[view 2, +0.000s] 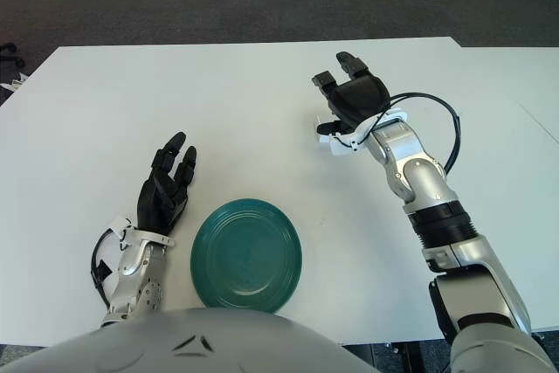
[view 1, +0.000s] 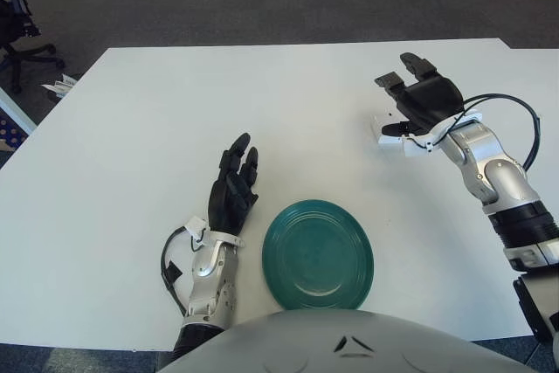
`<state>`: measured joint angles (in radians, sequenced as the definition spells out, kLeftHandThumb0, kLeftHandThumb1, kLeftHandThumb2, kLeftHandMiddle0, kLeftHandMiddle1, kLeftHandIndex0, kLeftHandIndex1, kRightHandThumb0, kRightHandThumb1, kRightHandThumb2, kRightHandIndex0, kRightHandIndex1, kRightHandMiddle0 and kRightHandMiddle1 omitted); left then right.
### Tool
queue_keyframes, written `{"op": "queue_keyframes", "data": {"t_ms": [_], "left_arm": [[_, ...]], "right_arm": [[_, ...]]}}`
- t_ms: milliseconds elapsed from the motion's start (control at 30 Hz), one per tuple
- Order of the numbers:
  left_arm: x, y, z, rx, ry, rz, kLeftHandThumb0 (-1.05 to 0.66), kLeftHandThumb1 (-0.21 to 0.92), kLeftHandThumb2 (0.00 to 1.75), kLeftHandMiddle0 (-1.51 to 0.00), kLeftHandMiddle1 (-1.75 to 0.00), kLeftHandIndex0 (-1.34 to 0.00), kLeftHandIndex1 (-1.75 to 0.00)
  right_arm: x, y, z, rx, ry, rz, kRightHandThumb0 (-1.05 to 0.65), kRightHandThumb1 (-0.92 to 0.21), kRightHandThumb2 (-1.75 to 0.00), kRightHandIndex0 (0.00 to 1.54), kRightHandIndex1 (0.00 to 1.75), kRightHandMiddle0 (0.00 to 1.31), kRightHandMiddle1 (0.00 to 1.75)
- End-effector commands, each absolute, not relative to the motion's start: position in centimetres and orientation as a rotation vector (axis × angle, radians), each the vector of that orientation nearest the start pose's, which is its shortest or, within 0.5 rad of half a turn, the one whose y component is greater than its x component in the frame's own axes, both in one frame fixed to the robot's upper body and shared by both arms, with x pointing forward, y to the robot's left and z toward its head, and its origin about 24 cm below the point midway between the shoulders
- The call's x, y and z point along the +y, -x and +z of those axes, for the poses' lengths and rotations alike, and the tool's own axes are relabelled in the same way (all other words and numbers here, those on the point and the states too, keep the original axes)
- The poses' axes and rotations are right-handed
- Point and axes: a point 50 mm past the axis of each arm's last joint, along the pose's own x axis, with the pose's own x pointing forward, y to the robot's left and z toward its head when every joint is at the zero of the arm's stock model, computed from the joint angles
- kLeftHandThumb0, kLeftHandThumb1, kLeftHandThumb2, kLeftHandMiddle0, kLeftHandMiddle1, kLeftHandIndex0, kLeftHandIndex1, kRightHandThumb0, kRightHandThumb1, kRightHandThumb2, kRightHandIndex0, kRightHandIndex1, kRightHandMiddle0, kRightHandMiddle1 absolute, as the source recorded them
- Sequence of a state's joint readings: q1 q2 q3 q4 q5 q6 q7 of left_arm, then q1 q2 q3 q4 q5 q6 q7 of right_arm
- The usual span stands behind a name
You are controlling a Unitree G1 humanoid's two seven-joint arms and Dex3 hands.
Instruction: Put the charger into the plate.
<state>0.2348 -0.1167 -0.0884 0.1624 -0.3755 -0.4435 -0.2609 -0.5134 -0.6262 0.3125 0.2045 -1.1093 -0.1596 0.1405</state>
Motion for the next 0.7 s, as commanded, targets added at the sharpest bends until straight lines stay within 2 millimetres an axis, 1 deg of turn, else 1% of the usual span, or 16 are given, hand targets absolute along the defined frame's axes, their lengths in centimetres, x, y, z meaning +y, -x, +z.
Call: {"op": "queue_keyframes", "data": {"t_ms": [0, 367, 667], "left_arm": [[11.4, -18.6, -1.7, -0.025, 0.492, -0.068, -1.05, 0.92, 1.05, -0.17, 0.00, 0.00, -0.51], [11.3, -18.5, -1.4, -0.033, 0.461, -0.086, -1.04, 0.92, 1.07, -0.13, 0.00, 0.00, -0.42], [11.4, -18.5, -1.4, -0.033, 0.463, -0.077, -1.03, 0.92, 1.10, -0.13, 0.00, 0.00, -0.41]], "right_arm": [[-16.8, -33.7, 13.4, -0.342, 1.815, 0.322, -0.94, -0.92, -0.81, 0.08, 0.00, 0.00, 0.41], [-15.9, -34.4, 12.6, -0.316, 1.805, 0.402, -0.95, -0.92, -0.84, 0.08, 0.00, 0.00, 0.39], [-16.5, -34.9, 11.4, -0.282, 1.785, 0.430, -0.97, -0.92, -0.86, 0.10, 0.01, 0.00, 0.41]]}}
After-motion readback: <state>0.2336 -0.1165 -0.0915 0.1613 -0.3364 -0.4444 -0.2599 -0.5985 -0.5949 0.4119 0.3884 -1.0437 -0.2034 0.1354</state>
